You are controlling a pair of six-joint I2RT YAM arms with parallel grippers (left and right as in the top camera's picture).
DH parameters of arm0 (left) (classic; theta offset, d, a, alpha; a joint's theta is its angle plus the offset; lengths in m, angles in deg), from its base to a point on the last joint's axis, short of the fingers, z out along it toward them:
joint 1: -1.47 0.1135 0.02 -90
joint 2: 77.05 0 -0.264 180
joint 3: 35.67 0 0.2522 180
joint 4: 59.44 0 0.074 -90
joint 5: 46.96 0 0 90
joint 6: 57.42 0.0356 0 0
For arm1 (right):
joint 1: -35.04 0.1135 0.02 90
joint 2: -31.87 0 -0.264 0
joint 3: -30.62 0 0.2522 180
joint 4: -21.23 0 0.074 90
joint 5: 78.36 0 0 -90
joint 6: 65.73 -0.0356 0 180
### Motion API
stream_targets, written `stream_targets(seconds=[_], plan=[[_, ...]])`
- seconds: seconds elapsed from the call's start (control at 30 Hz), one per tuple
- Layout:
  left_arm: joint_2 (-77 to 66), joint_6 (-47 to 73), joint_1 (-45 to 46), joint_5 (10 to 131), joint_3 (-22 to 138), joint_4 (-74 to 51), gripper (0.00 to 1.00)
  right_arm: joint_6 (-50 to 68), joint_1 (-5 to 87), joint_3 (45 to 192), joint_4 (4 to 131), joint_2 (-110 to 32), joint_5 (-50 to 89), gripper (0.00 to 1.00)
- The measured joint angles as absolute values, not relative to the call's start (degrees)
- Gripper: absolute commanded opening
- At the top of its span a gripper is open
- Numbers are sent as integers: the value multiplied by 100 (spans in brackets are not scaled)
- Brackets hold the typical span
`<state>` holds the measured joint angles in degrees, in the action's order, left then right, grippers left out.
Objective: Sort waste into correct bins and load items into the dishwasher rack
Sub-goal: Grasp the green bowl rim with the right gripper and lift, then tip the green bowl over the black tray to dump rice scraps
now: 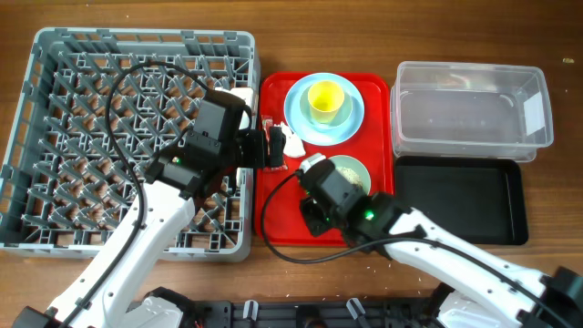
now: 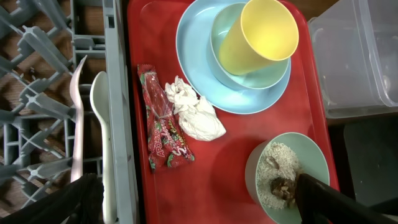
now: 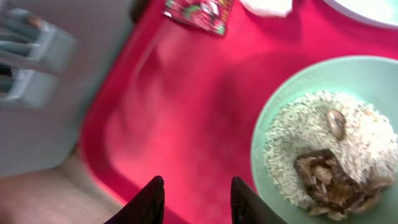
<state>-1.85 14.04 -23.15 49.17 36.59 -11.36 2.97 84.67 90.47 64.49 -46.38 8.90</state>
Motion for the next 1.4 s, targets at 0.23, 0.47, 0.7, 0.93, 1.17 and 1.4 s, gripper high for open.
stream_targets(seconds=[0.23,0.47,0.7,0.93,1.17,1.4], plan=[[-185,1404,-2315,4919,3659,-1136,100,24,8522,9036,5799,-5607,-70,35],[-185,1404,-2315,4919,3659,-1136,100,17,8522,9032,5740,-5825,-258,4],[-185,1404,-2315,4919,3659,-1133,100,46,8522,9244,6634,-5240,-365,4],[-185,1404,-2315,4919,3659,-1136,100,46,7429,9620,8236,-3130,-391,4],[-185,1404,-2315,4917,3659,-1144,100,883,4008,9482,8619,-2894,1757,4],[-185,1404,-2315,4917,3659,-1136,100,2072,1280,9119,8433,-2949,4260,4]])
